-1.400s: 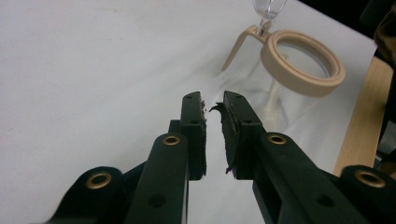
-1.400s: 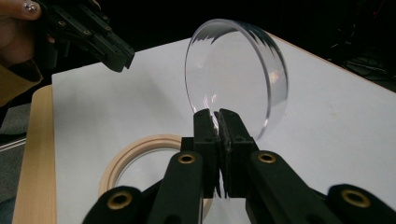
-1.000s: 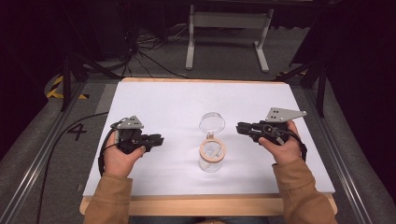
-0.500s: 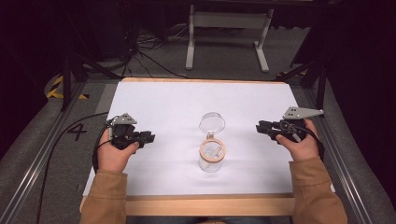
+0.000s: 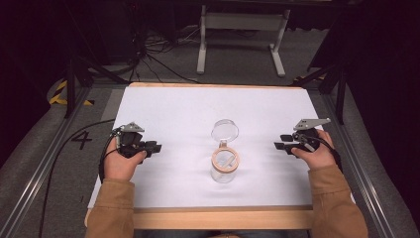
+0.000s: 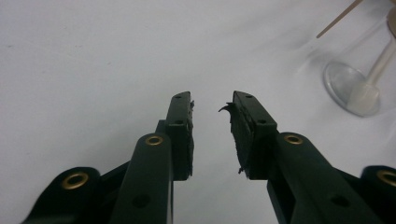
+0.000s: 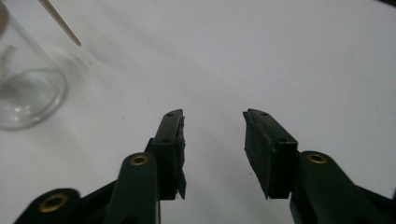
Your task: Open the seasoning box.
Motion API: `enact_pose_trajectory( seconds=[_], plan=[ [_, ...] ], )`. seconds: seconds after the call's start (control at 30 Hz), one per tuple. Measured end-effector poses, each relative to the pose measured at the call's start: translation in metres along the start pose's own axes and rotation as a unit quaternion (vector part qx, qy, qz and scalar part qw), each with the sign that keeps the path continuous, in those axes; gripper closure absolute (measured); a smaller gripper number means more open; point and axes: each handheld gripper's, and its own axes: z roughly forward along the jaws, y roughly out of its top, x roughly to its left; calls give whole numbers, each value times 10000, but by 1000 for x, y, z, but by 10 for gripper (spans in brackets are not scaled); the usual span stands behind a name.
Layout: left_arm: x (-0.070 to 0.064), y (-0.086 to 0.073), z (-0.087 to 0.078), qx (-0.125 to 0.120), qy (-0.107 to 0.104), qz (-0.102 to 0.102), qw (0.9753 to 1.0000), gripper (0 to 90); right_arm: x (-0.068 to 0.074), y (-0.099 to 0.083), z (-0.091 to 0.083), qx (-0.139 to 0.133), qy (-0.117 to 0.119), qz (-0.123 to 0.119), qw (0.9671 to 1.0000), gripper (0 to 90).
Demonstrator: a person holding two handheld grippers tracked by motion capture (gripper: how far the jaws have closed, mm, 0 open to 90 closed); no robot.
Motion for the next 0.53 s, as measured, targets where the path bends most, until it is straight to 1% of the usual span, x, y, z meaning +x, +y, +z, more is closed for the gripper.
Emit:
enact_pose_trajectory(
  seconds=[0.03,0.1,0.17,0.23,0.27,0.33,0.37,0.4,0.43,0.47,0.53],
  plan=[
    [1,-1,1,-1,16,-3,10000,681,-1,-2,3,70,-28,-14,10000,533],
    [2,-2,4,25,1,-37,10000,679,-3,-4,6,124,-61,-13,9999,519],
    [3,-3,5,98,-9,-36,9999,675,-5,-7,11,217,-49,31,9997,485],
    [4,-4,7,121,-16,-67,9999,667,-7,-11,15,268,-34,93,9996,465],
    [5,-4,8,147,-49,-50,9999,663,-8,-12,18,316,-30,101,9994,455],
    [5,-5,11,232,-76,-88,9997,648,-8,-13,21,439,-18,81,9990,440],
    [6,-6,14,387,-148,-138,9990,638,-8,-13,23,463,-23,56,9989,439],
    [6,-6,15,510,-167,-160,9984,636,-7,-14,26,498,-6,35,9988,434],
    [6,-7,18,646,-185,-149,9976,634,-6,-14,27,513,18,54,9987,431],
    [5,-7,22,860,-150,-91,9961,627,-5,-14,28,521,36,34,9986,430],
    [4,-7,24,902,-138,-70,9958,627,-5,-14,29,520,54,38,9986,428]
  ],
)
